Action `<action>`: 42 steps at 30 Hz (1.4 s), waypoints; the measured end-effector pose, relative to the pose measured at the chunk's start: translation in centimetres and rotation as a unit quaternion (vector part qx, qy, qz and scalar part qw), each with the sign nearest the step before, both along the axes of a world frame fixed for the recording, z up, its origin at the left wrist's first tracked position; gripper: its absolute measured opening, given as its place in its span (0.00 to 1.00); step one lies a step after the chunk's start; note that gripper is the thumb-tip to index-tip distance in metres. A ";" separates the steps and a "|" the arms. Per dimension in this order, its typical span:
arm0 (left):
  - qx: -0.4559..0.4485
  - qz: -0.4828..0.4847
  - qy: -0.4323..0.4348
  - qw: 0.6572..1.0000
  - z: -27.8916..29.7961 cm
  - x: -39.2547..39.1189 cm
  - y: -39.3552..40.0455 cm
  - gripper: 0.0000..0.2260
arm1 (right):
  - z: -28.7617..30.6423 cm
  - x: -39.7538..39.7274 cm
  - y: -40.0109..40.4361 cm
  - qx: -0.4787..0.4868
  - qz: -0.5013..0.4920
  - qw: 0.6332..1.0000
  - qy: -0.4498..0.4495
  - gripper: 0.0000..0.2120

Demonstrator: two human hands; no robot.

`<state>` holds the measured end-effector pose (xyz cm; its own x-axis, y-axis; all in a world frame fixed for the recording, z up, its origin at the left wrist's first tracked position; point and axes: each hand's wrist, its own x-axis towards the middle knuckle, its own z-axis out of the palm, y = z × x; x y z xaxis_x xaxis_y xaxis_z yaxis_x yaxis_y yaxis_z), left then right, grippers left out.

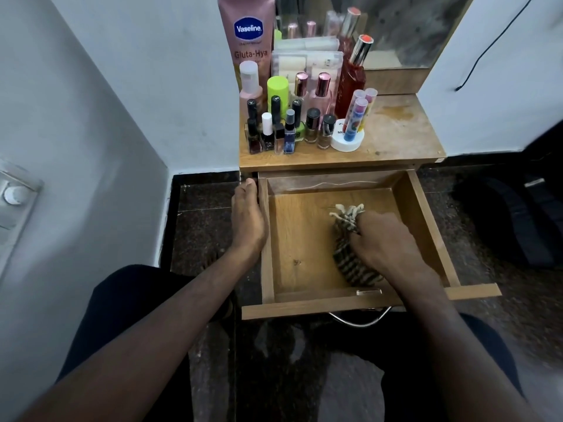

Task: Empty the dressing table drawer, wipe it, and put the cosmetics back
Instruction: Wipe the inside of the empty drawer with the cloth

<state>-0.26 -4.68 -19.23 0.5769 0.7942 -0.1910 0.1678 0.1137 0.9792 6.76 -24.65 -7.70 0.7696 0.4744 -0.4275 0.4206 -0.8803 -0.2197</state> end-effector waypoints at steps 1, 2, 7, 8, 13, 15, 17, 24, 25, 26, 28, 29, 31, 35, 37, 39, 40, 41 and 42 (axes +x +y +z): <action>-0.004 0.000 -0.004 1.000 -0.1 0.0 -0.1 0.32 | 0.0 -0.4 0.6 -0.009 0.014 1.000 0.007 0.04; -0.008 -0.001 -0.009 1.000 -0.2 0.0 -0.2 0.33 | 0.3 -1.0 1.3 -0.009 0.033 0.999 0.025 0.05; -0.057 0.004 0.005 0.998 -2.0 0.3 0.3 0.40 | -1.3 -5.2 5.7 0.089 0.005 0.960 0.264 0.09; -0.083 -0.001 0.004 0.997 -2.4 0.4 0.5 0.43 | -1.6 -5.8 6.2 0.114 -0.035 0.951 0.286 0.08; -0.194 -0.032 -0.056 0.979 -0.5 0.4 0.0 0.43 | -1.8 -7.5 7.4 0.173 -0.101 0.945 0.260 0.07; -0.195 -0.018 -0.064 0.979 -0.6 0.5 0.2 0.42 | -1.7 -7.1 8.6 0.178 -0.087 0.952 0.231 0.05; -0.183 -0.002 -0.062 0.981 -1.1 0.4 0.0 0.45 | -1.5 -5.8 10.2 0.231 -0.100 0.945 0.209 0.06; -0.132 0.030 -0.029 0.990 -3.0 0.5 -0.1 0.46 | -3.6 -3.4 11.2 0.328 -0.091 0.892 0.297 0.16; -0.124 0.030 -0.020 0.992 -2.4 0.3 -0.2 0.46 | -3.1 -3.8 10.5 0.293 -0.068 0.902 0.309 0.17; -0.121 0.031 -0.015 0.992 -2.5 0.3 -0.1 0.46 | -2.4 -4.4 9.5 0.252 -0.035 0.914 0.316 0.17; -0.100 0.029 -0.009 0.995 -1.6 0.2 -0.3 0.41 | -1.6 -5.6 7.5 0.171 0.034 0.935 0.309 0.13; -0.080 0.027 0.002 0.996 -1.1 0.2 -0.4 0.39 | -1.3 -6.3 6.5 0.151 0.046 0.940 0.304 0.12; -0.029 0.013 0.019 0.999 -0.4 -0.1 -0.6 0.34 | -1.7 -7.1 5.9 0.158 0.045 0.944 0.286 0.08; 0.078 -0.010 0.034 0.996 -0.4 -0.8 -0.7 0.21 | -1.6 -5.7 8.7 0.208 -0.022 0.948 0.242 0.04; 0.099 0.003 0.021 0.995 -0.4 -0.8 -0.6 0.19 | -2.2 -4.4 10.4 0.255 -0.055 0.941 0.216 0.06; 0.114 0.010 0.025 0.993 -0.7 -0.6 -0.6 0.20 | -2.7 -3.3 11.4 0.300 -0.091 0.925 0.216 0.07; 0.121 0.009 0.025 0.992 -0.9 -0.5 -0.6 0.20 | -3.2 -2.9 11.5 0.313 -0.098 0.920 0.216 0.09; 0.122 0.011 0.023 0.992 -0.9 -0.5 -0.7 0.21 | -3.7 -2.7 11.4 0.313 -0.090 0.920 0.217 0.13; 0.125 0.012 0.021 0.992 -1.1 -0.6 -0.5 0.21 | -4.7 -2.6 11.1 0.305 -0.071 0.924 0.219 0.18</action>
